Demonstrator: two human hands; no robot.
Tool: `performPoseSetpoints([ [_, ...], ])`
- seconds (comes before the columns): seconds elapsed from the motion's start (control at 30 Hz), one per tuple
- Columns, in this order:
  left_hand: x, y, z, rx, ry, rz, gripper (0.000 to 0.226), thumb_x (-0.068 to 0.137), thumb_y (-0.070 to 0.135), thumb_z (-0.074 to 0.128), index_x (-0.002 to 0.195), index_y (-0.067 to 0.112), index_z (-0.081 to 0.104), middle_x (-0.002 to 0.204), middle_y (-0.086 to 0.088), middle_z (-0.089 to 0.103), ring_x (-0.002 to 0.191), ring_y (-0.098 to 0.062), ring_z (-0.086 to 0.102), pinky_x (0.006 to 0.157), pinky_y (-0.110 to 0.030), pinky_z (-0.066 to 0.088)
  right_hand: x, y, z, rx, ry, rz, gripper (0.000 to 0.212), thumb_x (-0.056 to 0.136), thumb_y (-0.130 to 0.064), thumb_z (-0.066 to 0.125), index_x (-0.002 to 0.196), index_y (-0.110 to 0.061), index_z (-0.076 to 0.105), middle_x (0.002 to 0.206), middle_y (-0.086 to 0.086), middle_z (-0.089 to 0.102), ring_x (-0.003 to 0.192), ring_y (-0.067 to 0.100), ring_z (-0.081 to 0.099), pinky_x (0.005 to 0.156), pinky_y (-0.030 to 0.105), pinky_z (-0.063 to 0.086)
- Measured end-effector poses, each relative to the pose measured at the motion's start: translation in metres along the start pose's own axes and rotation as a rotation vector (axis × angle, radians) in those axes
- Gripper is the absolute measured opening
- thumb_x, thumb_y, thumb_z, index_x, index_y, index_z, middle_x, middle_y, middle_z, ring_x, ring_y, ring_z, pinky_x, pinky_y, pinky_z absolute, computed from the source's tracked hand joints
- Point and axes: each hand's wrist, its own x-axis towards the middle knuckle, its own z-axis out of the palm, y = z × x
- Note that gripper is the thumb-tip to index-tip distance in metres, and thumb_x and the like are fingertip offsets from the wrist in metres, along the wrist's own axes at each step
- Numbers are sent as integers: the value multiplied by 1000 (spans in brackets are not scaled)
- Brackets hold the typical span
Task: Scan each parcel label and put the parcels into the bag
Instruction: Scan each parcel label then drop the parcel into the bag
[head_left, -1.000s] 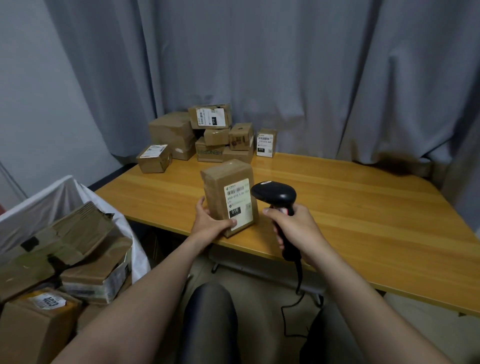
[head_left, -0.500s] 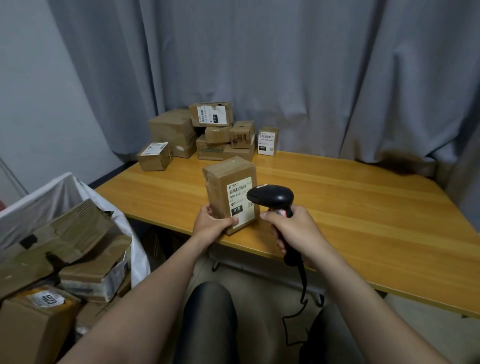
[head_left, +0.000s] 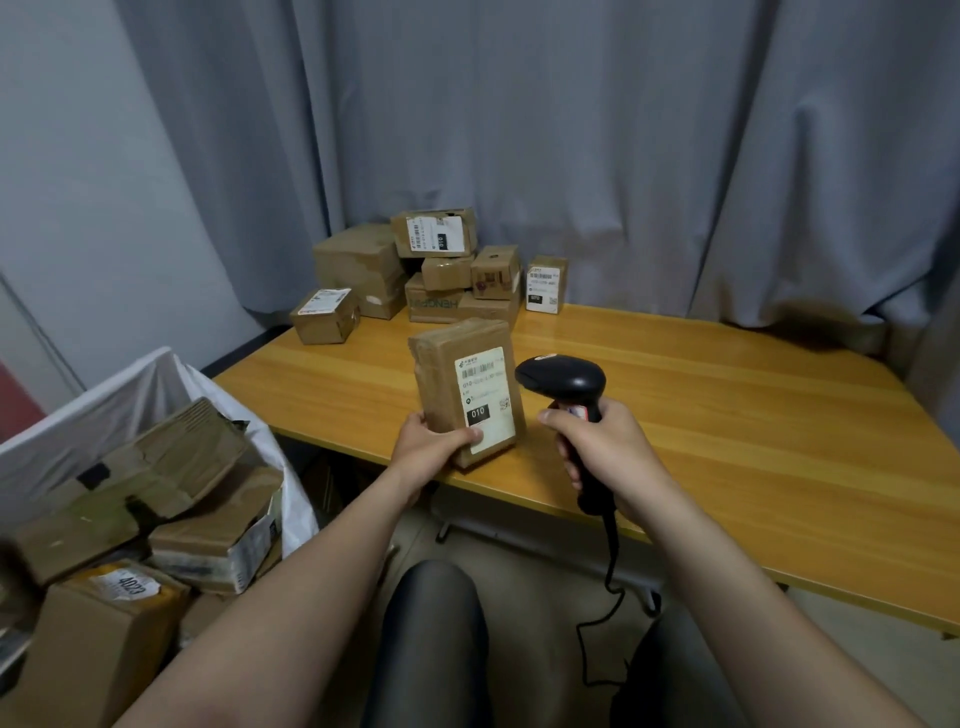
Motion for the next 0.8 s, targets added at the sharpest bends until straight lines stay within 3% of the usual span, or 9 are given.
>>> performPoseSetpoints([
  [0.13,-22,8,-33,91,71,26,110,51,55,95,142,17,47,138,-1,57,123,-20,59,100,-35,52,0,-13,11,10,-19,-52,16,99,-24,69,98,-8,64,67,7,59,48,17,51,48,31,45],
  [0.23,-41,22,-68,208,154,63,121,36,71,89,139,23,49,135,2,57,125,-24,57,104,-46,53,-2,-23,28,21,-58,-84,14,99,-23,68,99,-10,64,68,6,60,48,15,51,48,30,45],
  [0.3,-60,40,-89,285,201,99,121,39,72,86,143,23,47,136,1,51,128,-26,51,106,-49,49,-5,-29,42,46,-72,-107,13,99,-22,68,98,-10,64,67,5,60,48,15,52,48,31,45],
  [0.43,-94,71,-128,435,313,190,110,58,62,89,150,24,43,140,-2,44,134,-26,40,109,-42,42,-14,-38,72,102,-85,-147,16,98,-23,69,101,-8,64,69,6,59,50,16,53,49,33,45],
  [0.57,-128,90,-172,507,402,245,117,47,71,82,149,26,47,136,0,50,131,-24,43,103,-35,41,-27,-48,99,118,-147,-169,16,99,-23,68,97,-8,66,68,6,59,51,16,53,49,31,45],
  [0.63,-148,94,-197,561,454,265,111,52,67,84,148,26,47,136,-2,49,131,-25,41,99,-32,35,-32,-53,108,114,-176,-183,16,99,-24,69,95,-9,66,66,4,60,50,15,54,48,29,45],
  [0.8,-200,92,-267,699,572,203,105,61,60,86,150,24,45,135,-7,47,131,-30,36,103,-40,37,-46,-62,126,119,-239,-202,11,99,-21,68,95,-11,66,69,5,59,49,14,53,47,28,44],
])
